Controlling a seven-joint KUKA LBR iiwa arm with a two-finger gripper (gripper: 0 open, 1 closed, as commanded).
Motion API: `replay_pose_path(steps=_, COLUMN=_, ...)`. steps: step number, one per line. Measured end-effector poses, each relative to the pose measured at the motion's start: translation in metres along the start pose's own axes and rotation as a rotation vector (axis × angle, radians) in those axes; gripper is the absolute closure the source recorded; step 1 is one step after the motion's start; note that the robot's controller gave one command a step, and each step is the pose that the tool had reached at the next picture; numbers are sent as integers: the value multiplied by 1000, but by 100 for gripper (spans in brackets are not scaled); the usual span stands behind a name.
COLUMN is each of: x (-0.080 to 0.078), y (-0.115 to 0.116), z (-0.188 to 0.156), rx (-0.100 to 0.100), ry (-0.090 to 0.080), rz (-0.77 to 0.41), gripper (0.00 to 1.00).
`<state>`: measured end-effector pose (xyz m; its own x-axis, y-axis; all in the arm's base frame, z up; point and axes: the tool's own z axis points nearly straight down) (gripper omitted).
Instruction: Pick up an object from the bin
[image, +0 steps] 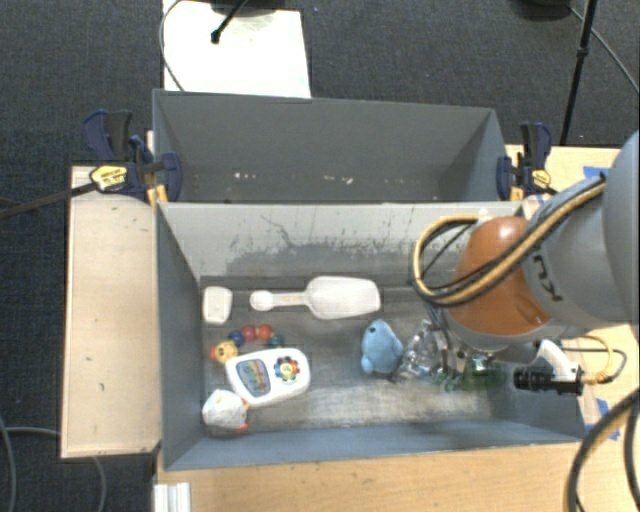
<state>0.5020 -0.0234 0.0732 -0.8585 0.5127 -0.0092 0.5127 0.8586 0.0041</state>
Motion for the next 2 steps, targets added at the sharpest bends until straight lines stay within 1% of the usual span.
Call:
replay_pose_path(steps=1, x=2, y=-1, z=-4, rx=3, ry=6, rz=-1, gripper=100)
replay_pose_path(steps=2, x=4, y=-2, z=-23, rx=8, ry=15, rz=-1, gripper=100)
